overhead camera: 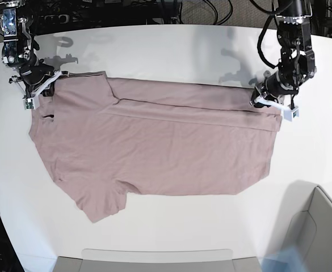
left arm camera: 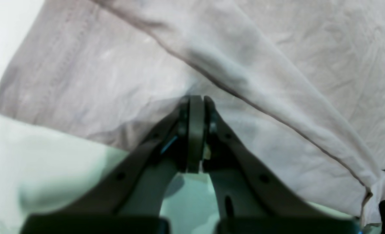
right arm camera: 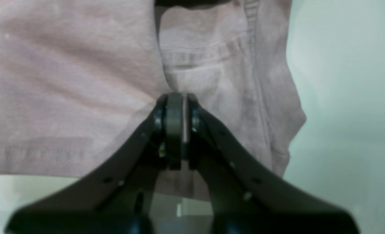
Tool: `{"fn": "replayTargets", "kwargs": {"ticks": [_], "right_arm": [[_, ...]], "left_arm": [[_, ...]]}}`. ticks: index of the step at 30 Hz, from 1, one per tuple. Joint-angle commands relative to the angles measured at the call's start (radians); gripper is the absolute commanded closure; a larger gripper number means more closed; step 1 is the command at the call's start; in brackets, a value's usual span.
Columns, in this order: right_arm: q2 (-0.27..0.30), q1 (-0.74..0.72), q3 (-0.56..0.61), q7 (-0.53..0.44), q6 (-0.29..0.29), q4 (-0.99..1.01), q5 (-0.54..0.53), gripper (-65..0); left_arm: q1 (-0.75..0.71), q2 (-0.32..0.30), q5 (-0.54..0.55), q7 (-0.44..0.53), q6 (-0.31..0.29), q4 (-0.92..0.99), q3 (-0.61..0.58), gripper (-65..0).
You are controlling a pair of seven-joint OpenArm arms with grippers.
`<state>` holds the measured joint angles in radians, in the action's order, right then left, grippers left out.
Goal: Fold the T-shirt properly
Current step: 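Release the folded edge and lift both grippers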
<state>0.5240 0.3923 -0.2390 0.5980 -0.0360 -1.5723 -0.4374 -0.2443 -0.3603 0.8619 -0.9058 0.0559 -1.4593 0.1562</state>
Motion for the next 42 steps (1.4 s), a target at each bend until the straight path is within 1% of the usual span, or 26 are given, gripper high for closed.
{"fn": "replayTargets", "kwargs": {"ticks": [1,4,8,10,13,16,19,23,24,26,28,31,34,37,42], "right_arm": [[0.025,0.041,-0.003,0.053,-0.003,-0.012,0.009,-2.3],[0.032,0.104,-0.004,0.052,-0.003,-0.043,0.009,-2.3],[0.040,0.181,-0.007,0.052,-0.003,-0.073,0.009,-2.3],[0.045,0.218,-0.032,0.052,-0.003,-0.081,0.009,-2.3],[0.046,0.236,-0.061,0.052,-0.003,-0.092,0.009,-2.3],[0.048,0.234,-0.093,0.052,-0.003,-0.092,0.009,-2.3],[0.048,0.227,-0.099,0.052,-0.003,-0.092,0.009,-2.3],[0.048,0.198,-0.092,0.052,-0.003,-0.092,0.009,-2.3],[0.045,0.195,-0.090,0.052,-0.003,-0.092,0.009,-2.3],[0.038,0.182,-0.089,0.052,-0.003,-0.092,0.009,-2.3],[0.038,0.167,-0.061,0.053,-0.003,-0.092,0.009,-2.3],[0.038,0.161,-0.038,0.053,-0.003,-0.092,0.009,-2.3],[0.032,0.150,-0.024,0.053,-0.003,-0.090,0.009,-2.3],[0.015,0.141,-0.024,0.056,-0.003,-0.092,0.009,-2.3],[0.014,0.135,-0.026,0.053,-0.003,-0.084,0.009,-2.3]], "left_arm": [[-0.076,-0.009,-0.102,-0.117,0.068,0.027,-0.004,0.0],[-0.152,-0.023,-0.102,-0.111,0.066,0.025,0.000,0.0],[-0.272,-0.027,-0.102,-0.068,0.066,-0.005,0.019,0.0],[-0.326,-0.024,-0.102,-0.069,0.066,-0.045,0.046,0.0],[-0.381,-0.024,-0.102,-0.069,0.066,-0.100,0.066,0.0],[-0.401,-0.021,-0.102,-0.071,0.066,-0.151,0.105,0.0],[-0.402,-0.021,-0.100,-0.088,0.066,-0.206,0.142,0.0],[-0.402,-0.018,-0.099,-0.121,0.066,-0.344,0.207,0.0],[-0.396,-0.015,-0.099,-0.120,0.066,-0.378,0.217,0.0],[-0.389,0.011,-0.097,-0.120,0.066,-0.444,0.234,0.0],[-0.333,0.025,-0.097,-0.117,0.066,-0.482,0.228,0.0],[-0.189,0.040,-0.099,-0.126,0.066,-0.476,0.158,0.0],[-0.088,0.047,-0.100,-0.126,0.066,-0.476,0.058,0.0],[-0.026,0.062,-0.122,-0.123,0.072,-0.423,0.006,0.0],[0.023,0.099,-0.257,-0.120,0.068,-0.261,-0.039,0.0]]}}
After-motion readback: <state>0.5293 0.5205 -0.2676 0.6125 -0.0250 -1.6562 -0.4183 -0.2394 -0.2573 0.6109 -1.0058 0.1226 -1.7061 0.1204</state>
